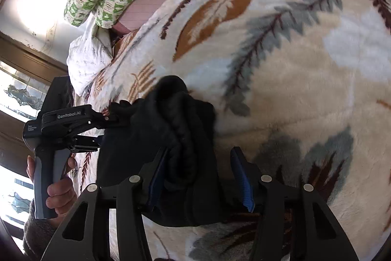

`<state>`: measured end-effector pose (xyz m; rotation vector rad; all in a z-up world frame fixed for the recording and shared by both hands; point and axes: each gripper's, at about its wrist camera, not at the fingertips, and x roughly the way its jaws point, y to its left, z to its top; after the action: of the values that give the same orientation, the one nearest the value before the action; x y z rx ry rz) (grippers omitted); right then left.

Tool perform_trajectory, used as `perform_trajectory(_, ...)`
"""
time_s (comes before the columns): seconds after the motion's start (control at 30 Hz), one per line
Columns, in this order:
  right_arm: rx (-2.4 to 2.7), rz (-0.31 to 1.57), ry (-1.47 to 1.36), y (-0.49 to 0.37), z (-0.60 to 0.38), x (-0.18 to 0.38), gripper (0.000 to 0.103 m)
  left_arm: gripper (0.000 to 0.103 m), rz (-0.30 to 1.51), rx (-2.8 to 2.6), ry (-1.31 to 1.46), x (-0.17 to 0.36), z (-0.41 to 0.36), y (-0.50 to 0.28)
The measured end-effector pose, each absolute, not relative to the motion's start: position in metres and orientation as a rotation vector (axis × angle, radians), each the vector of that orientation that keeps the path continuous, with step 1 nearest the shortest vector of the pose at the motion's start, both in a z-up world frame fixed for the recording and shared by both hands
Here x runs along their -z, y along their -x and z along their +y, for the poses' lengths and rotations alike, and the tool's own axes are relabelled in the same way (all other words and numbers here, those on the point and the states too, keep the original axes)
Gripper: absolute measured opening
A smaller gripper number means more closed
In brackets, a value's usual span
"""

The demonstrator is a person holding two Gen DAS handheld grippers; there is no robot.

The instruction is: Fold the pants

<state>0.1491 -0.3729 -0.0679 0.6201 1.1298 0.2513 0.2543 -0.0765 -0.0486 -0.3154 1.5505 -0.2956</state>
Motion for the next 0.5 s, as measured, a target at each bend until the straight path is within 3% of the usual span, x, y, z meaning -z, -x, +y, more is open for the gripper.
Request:
perform_trajectory(0.23, -0.326, 1.019, -0.767, -0.135, -0.39, 0.035, 0.057, 0.068, 1.51, 0.364, 0.382, 0.006, -0.041, -0.237)
perform_trajectory(0.33, -0.366, 0.989, -0.805, -0.131, -0.395, 0.021, 0.076, 0.068, 1.538, 0.408, 0.415, 0.004, -0.026, -0.224)
perform_trajectory(0.5, -0.337, 1.066, -0.758, -0.138, -0.389, 0.032, 0.077, 0.068, 1.578, 0.424, 0.327, 0.016, -0.028, -0.212)
